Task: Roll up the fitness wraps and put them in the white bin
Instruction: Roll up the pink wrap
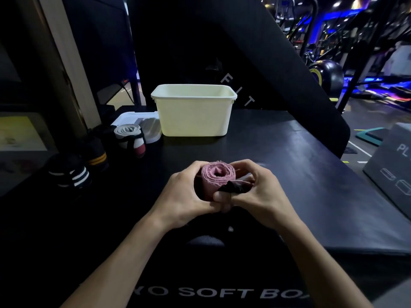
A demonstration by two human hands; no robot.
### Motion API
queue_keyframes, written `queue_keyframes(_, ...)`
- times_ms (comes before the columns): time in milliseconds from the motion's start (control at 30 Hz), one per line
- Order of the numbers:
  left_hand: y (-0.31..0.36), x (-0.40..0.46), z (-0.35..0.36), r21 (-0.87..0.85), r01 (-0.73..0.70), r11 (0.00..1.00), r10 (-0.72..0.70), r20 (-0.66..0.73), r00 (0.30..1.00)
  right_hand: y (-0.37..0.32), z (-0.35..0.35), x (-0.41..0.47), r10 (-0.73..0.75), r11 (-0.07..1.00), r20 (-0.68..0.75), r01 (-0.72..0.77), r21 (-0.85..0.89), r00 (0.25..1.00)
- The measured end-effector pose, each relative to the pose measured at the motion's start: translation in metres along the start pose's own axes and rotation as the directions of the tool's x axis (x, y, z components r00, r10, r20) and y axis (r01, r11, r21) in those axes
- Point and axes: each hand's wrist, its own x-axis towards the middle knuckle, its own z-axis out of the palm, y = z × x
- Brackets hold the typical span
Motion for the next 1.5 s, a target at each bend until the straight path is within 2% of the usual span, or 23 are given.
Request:
queue_keyframes(133,0.001,0.011,-0.008,-0.017,-0.040,0.999,0.042,0.134,0.990,-0.001,0.010,-0.005,-0.012,0.996,-0.096,0.003,-0.085,0.995)
queue_keyframes(200,0.001,0.016,-0.010,-0.032,-0.054,0.998,0.059,0.178,0.982,0.001,0.006,-0.004,0.003,0.995,-0.063,-0.009,-0.095,0.998)
queue_keyframes(367,-0.005,0.022,-0.010,-0.095,-0.064,0.993,0.084,0.221,0.972,0.014,-0.018,0.005,0.001,0.999,0.103,-0.005,0.039,0.995)
queue_keyframes(600,-0.009,0.024,-0.010,-0.122,-0.066,0.990,0.095,0.243,0.965,0.031,-0.036,0.012,-0.063,0.982,0.173,0.030,0.188,0.983)
queue_keyframes(767,-0.011,0.026,-0.009,-0.144,-0.068,0.987,0.103,0.246,0.964,0.039,-0.037,0.014,-0.043,0.988,0.180,0.015,0.153,0.983)
queue_keyframes(933,-0.009,0.027,-0.008,-0.214,-0.045,0.976,0.100,0.257,0.961,0.042,-0.032,0.018,-0.088,0.985,0.155,0.063,0.161,0.984)
queue_keyframes(1033,-0.013,0.027,-0.009,-0.273,0.005,0.962,0.078,0.291,0.953,0.042,-0.030,0.018,-0.128,0.980,0.188,0.095,0.176,0.974)
queue_keyframes(1333,-0.017,0.023,-0.017,-0.344,0.125,0.931,0.042,0.438,0.898,0.046,-0.029,0.018,-0.144,0.952,0.350,0.032,0.306,0.926)
queue_keyframes(1500,-0.019,0.014,-0.016,-0.367,0.151,0.918,0.023,0.430,0.903,0.050,-0.036,0.018,-0.110,0.943,0.409,-0.035,0.331,0.906)
